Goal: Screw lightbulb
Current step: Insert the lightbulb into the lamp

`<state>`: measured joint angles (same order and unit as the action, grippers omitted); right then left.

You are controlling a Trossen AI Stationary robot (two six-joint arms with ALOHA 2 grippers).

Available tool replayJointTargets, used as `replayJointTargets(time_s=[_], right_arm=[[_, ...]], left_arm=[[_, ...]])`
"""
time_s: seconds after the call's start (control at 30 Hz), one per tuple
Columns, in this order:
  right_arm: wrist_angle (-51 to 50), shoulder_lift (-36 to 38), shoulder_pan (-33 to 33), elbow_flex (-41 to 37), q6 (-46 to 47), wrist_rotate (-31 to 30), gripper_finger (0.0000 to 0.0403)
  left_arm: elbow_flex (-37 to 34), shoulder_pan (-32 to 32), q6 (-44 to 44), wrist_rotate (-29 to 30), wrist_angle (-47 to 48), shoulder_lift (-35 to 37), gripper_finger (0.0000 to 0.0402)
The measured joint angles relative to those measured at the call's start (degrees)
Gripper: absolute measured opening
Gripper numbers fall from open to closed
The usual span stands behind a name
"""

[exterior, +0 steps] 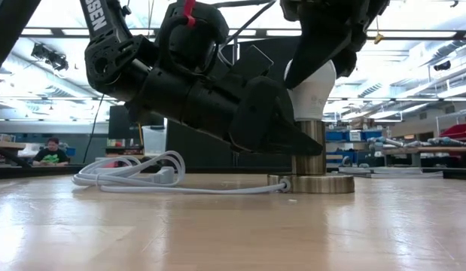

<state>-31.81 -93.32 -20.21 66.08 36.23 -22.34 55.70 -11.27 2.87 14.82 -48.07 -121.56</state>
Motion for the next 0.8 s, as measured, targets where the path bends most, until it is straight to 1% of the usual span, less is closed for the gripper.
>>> replayJointTargets(time_s=[0.23,0.6,0.8], right_arm=[[1.32,0.12,0.15,0.0,-3.65,-0.66,0.0307],[1.67,0.55,0.49,0.0,-7.86,0.09,0.0342],[1.29,2.68,1.22,0.0,-9.1,1.28,0.0348]], left_arm=[[0.0,0.0,0.0,-0.06,0.05,0.0,0.0198],[0.0,0.01,0.15,-0.01,0.3,0.0,0.0198],[0.0,0.02,0.17,0.01,0.34,0.0,0.0198]])
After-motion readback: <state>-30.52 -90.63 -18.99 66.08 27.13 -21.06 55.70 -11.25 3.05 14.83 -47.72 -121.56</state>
